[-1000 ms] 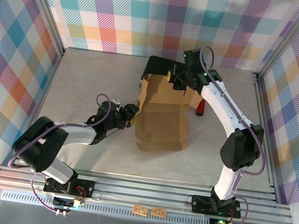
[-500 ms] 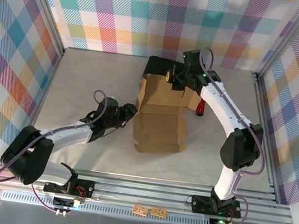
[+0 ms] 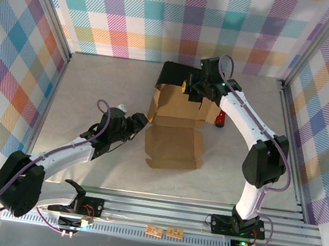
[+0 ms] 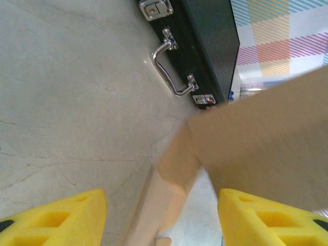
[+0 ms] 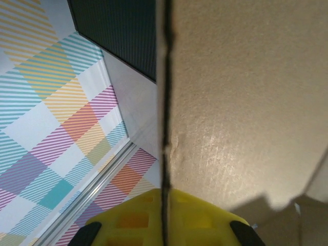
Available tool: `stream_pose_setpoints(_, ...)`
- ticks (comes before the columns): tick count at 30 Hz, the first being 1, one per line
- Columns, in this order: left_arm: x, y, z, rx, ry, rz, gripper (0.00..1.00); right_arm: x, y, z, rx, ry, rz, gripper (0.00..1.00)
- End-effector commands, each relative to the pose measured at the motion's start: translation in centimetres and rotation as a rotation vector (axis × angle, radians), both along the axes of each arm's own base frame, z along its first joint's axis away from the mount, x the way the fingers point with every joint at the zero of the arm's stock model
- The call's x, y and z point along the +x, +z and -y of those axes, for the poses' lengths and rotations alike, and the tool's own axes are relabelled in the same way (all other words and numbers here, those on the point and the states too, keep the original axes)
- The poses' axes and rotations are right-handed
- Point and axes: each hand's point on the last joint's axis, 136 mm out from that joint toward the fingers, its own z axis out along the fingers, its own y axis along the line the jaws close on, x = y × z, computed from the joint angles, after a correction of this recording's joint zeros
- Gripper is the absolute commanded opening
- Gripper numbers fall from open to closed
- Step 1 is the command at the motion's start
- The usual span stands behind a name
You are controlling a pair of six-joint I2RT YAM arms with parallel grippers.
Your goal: Fold the paper box
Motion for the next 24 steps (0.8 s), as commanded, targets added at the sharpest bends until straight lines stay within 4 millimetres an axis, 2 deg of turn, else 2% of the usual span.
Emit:
stream_pose_setpoints(1,-0.3,0.9,0.9,-0.037,-0.04,0.033,0.59,-0.7,0.9,-0.2,0.014,0.016,0.012,0.0)
stream_pose_setpoints(6,-0.8,0.2,1.1,-0.034,-0.061,0.005,0.58,-0.6,0.9,-0.4,0.02,0.019,0.016,0.0)
stream_pose_setpoints(9,-0.9,0.4,0.5,-0.032,-0.03,0.014,0.57,-0.7,0.8,-0.4,0.014,0.026,0.016,0.0)
stream_pose_setpoints(15,-1.5,4.4,-2.6,-0.01,0.043,0.08,0.6,-1.3,0.2,-1.9,0.003,0.067,0.051,0.0)
stream_pose_setpoints(21,-2.4,5.7,-7.5,-0.014,0.138,0.051,0.65,-1.6,0.4,-3.8,-0.08,0.066,0.213,0.0)
stream_pose_setpoints(24,-2.8,5.8,-9.3,-0.002,0.176,0.042,0.65,-2.0,-0.6,-5.4,-0.07,0.054,0.277,0.0)
